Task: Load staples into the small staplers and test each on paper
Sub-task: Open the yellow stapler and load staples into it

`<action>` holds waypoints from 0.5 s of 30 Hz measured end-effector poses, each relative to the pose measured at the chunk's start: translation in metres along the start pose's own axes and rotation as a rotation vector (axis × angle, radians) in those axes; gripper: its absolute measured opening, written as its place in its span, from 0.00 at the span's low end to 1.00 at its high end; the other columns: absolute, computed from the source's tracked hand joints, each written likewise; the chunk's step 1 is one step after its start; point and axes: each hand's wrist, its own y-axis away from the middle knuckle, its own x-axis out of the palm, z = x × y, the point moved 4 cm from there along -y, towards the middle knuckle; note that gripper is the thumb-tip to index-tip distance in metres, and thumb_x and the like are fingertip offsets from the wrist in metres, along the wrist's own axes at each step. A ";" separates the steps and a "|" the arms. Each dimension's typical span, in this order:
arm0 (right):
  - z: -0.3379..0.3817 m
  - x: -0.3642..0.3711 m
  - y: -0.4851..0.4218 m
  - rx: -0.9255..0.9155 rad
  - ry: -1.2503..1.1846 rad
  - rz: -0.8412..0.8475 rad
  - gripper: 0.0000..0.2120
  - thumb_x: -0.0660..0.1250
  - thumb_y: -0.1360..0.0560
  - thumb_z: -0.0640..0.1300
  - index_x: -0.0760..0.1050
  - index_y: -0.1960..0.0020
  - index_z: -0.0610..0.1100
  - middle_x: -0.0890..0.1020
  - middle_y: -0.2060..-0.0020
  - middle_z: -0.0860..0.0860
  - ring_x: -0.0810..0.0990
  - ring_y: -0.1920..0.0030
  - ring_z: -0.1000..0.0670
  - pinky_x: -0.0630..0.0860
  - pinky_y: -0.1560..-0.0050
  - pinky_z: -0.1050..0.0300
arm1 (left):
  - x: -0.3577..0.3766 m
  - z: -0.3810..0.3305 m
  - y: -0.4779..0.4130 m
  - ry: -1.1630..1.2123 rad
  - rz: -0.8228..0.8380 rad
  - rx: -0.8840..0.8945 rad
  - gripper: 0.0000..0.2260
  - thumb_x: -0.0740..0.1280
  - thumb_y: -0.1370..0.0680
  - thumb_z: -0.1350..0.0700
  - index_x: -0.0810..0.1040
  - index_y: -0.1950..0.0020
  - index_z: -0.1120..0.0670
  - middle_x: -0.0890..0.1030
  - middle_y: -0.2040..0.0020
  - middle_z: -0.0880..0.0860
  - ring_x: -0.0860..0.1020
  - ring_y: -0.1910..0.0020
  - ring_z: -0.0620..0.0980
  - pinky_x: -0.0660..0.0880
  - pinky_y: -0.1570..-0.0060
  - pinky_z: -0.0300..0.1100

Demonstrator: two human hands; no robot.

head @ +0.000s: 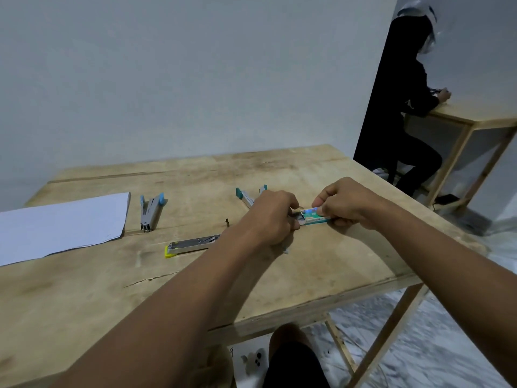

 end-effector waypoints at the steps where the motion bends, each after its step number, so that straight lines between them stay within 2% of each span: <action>1: -0.002 -0.001 0.000 0.014 -0.016 0.006 0.05 0.68 0.25 0.33 0.82 0.57 0.39 0.81 0.63 0.39 0.73 0.70 0.46 0.70 0.74 0.62 | -0.001 0.000 0.000 -0.004 0.000 0.005 0.17 0.70 0.24 0.59 0.78 0.36 0.58 0.82 0.44 0.55 0.79 0.46 0.51 0.74 0.49 0.41; 3: -0.006 -0.003 -0.002 0.031 -0.027 0.018 0.04 0.68 0.25 0.33 0.82 0.55 0.37 0.82 0.60 0.38 0.75 0.68 0.46 0.75 0.71 0.60 | -0.003 -0.001 0.000 -0.005 0.008 0.008 0.15 0.71 0.25 0.59 0.80 0.38 0.57 0.82 0.44 0.54 0.78 0.47 0.50 0.74 0.51 0.40; 6: -0.007 -0.004 -0.003 0.032 -0.020 0.019 0.04 0.68 0.25 0.33 0.82 0.53 0.36 0.82 0.58 0.38 0.76 0.69 0.48 0.77 0.72 0.62 | -0.004 -0.003 -0.001 -0.003 0.024 0.007 0.12 0.71 0.25 0.57 0.82 0.42 0.56 0.83 0.46 0.53 0.78 0.50 0.48 0.71 0.55 0.38; 10: -0.008 -0.004 -0.004 0.041 -0.029 0.029 0.04 0.68 0.25 0.33 0.81 0.54 0.36 0.83 0.56 0.37 0.76 0.69 0.48 0.78 0.72 0.62 | -0.008 -0.004 -0.006 0.006 -0.004 -0.037 0.09 0.67 0.22 0.55 0.84 0.46 0.55 0.85 0.51 0.55 0.78 0.52 0.49 0.73 0.57 0.41; 13: -0.007 -0.004 -0.004 0.043 -0.032 0.041 0.04 0.68 0.25 0.33 0.81 0.56 0.37 0.83 0.55 0.35 0.76 0.69 0.47 0.79 0.68 0.59 | -0.006 -0.010 -0.012 -0.073 -0.010 -0.052 0.09 0.68 0.23 0.54 0.85 0.49 0.54 0.85 0.52 0.54 0.78 0.52 0.51 0.75 0.56 0.44; 15: -0.007 -0.003 -0.004 0.039 -0.023 0.038 0.05 0.68 0.25 0.33 0.81 0.59 0.38 0.83 0.55 0.35 0.76 0.67 0.46 0.79 0.64 0.57 | -0.004 -0.014 -0.018 -0.138 0.006 -0.062 0.08 0.70 0.25 0.53 0.86 0.49 0.53 0.84 0.53 0.54 0.78 0.56 0.51 0.73 0.61 0.43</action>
